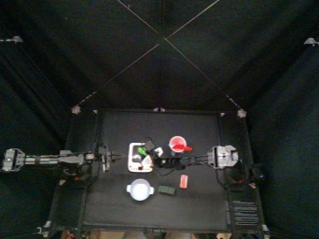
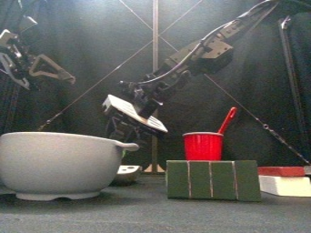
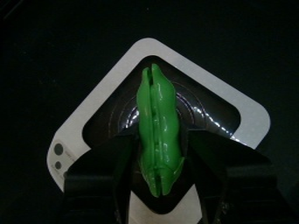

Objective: Place peas on stove

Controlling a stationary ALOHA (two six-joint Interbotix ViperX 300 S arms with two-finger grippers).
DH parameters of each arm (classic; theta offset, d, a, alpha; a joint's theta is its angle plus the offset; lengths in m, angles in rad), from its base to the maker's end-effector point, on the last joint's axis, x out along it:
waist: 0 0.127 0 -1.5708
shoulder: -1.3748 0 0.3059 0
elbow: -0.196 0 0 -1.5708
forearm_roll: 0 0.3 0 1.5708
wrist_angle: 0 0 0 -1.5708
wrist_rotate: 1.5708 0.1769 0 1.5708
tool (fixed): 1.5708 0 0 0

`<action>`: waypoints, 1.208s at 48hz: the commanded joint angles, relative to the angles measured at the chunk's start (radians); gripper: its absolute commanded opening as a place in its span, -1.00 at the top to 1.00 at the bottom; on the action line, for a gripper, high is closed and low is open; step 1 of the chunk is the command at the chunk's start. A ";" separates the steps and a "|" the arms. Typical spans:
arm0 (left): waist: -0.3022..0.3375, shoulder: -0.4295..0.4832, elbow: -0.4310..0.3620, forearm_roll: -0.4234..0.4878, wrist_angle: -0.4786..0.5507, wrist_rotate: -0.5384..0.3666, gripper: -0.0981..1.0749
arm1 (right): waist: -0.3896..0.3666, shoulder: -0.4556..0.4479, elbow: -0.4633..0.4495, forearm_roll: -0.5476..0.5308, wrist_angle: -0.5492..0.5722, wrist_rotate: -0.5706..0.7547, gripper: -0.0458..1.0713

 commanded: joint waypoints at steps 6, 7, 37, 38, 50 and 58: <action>0.002 0.002 -0.014 -0.002 -0.009 0.002 0.28 | -0.008 -0.023 -0.021 0.006 -0.003 -0.003 -0.62; 0.002 0.002 -0.014 -0.002 -0.009 0.002 0.28 | -0.008 -0.023 -0.021 0.008 -0.003 -0.003 -0.63; 0.002 0.002 -0.012 -0.002 -0.009 0.003 0.28 | -0.008 -0.028 -0.023 0.023 0.000 -0.005 -0.64; 0.002 0.002 -0.012 -0.002 -0.009 0.003 0.28 | -0.008 -0.028 -0.023 0.025 -0.002 -0.005 -0.64; 0.002 0.002 -0.012 -0.002 -0.009 0.003 0.28 | -0.008 -0.029 -0.023 0.025 -0.003 -0.005 -0.64; 0.002 0.002 -0.012 -0.002 -0.009 0.003 0.28 | -0.008 -0.029 -0.023 0.025 -0.003 -0.005 -0.64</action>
